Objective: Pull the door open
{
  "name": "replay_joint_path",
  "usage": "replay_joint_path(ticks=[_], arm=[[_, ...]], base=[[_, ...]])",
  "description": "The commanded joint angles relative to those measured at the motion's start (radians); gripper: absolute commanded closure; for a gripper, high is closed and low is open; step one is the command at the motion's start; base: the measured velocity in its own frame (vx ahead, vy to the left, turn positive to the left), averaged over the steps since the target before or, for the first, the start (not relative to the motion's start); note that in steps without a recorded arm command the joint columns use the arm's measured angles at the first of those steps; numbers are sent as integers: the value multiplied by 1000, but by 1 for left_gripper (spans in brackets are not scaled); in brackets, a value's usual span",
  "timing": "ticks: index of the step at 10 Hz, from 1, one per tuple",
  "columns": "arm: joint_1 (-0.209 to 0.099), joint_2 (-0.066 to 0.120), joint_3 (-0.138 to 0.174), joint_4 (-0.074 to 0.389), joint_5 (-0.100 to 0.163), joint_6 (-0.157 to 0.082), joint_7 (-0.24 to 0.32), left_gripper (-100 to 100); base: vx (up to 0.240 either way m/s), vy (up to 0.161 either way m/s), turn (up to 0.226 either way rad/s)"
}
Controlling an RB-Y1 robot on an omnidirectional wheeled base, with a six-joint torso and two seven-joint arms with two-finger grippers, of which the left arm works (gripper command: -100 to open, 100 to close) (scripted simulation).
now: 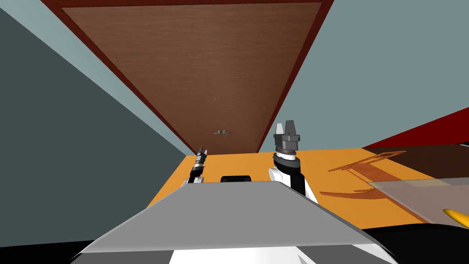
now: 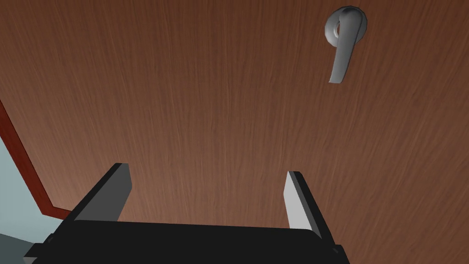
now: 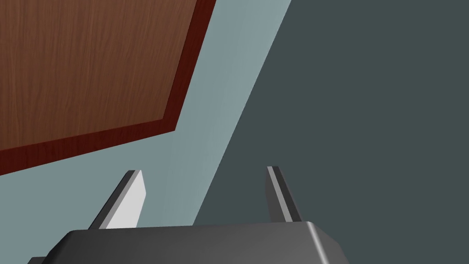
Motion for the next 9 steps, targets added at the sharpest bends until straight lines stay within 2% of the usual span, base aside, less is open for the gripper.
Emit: replay_joint_path(ticks=[1, 9], arm=[[-15, 8, 4, 50, 4, -14, 7, -100], [-59, 32, 13, 228, 17, -49, 26, -100]], base=[[106, -23, -61], [104, -6, -54]])
